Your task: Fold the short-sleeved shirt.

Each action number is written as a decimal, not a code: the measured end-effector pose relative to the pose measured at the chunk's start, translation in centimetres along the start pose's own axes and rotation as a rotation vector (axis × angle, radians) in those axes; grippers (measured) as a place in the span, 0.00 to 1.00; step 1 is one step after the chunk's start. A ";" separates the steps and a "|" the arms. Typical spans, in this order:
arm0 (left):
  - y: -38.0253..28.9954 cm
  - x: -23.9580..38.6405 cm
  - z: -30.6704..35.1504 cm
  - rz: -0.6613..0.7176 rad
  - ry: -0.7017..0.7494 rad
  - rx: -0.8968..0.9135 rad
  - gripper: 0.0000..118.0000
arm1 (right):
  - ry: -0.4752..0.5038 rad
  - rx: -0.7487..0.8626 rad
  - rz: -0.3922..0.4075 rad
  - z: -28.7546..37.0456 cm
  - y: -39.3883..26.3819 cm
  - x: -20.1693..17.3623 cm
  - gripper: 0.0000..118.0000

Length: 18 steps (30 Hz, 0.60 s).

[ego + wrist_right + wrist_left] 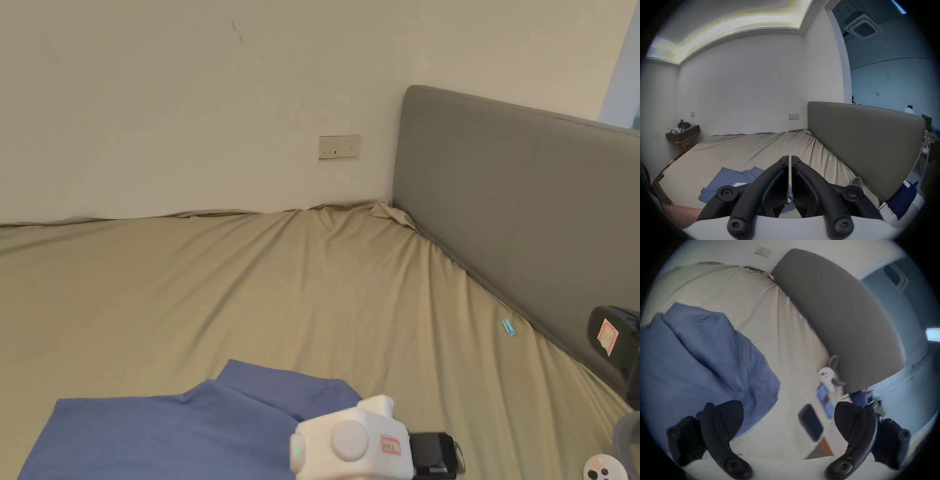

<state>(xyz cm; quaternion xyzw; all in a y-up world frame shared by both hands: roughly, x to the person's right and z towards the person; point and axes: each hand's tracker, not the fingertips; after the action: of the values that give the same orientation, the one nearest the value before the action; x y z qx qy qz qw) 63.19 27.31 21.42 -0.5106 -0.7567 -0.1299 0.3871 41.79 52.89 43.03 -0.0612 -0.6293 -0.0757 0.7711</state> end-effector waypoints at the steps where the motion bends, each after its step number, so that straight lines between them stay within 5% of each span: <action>1: 1.1 0.0 2.5 -0.022 -0.015 0.052 0.99 | 0.017 0.004 -0.008 -0.2 -0.1 -0.2 0.05; 4: 2.7 0.4 12.5 -0.172 0.023 0.256 0.99 | 0.069 0.030 -0.030 -1.2 0.0 -1.3 0.05; 7: 3.1 -0.2 24.3 -0.297 0.226 0.441 1.00 | 0.112 0.048 -0.029 -2.6 -0.3 -2.6 0.05; 13: -4.2 -3.7 39.8 -0.177 0.800 0.725 0.95 | 0.241 -0.012 -0.031 -6.6 -3.1 -6.2 0.05; 14: -5.9 -4.5 41.0 -0.149 0.856 0.734 0.74 | 0.268 -0.037 -0.043 -7.4 -3.9 -7.1 0.05; 15: -7.2 -5.2 41.4 -0.121 0.892 0.701 0.11 | 0.298 -0.060 -0.057 -8.2 -4.6 -7.9 0.05; 16: -7.8 -6.0 41.2 -0.071 0.928 0.655 0.00 | 0.326 -0.087 -0.067 -8.8 -5.2 -8.7 0.05; 18: -8.3 -8.1 41.1 0.002 0.875 0.550 0.00 | 0.379 -0.136 -0.058 -10.2 -6.1 -10.4 0.05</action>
<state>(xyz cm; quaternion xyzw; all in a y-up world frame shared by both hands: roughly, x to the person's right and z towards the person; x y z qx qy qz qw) 38.74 42.48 -10.10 -0.2883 -0.5297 -0.1272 0.7875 48.35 45.38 30.80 -0.0795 -0.4678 -0.1505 0.8673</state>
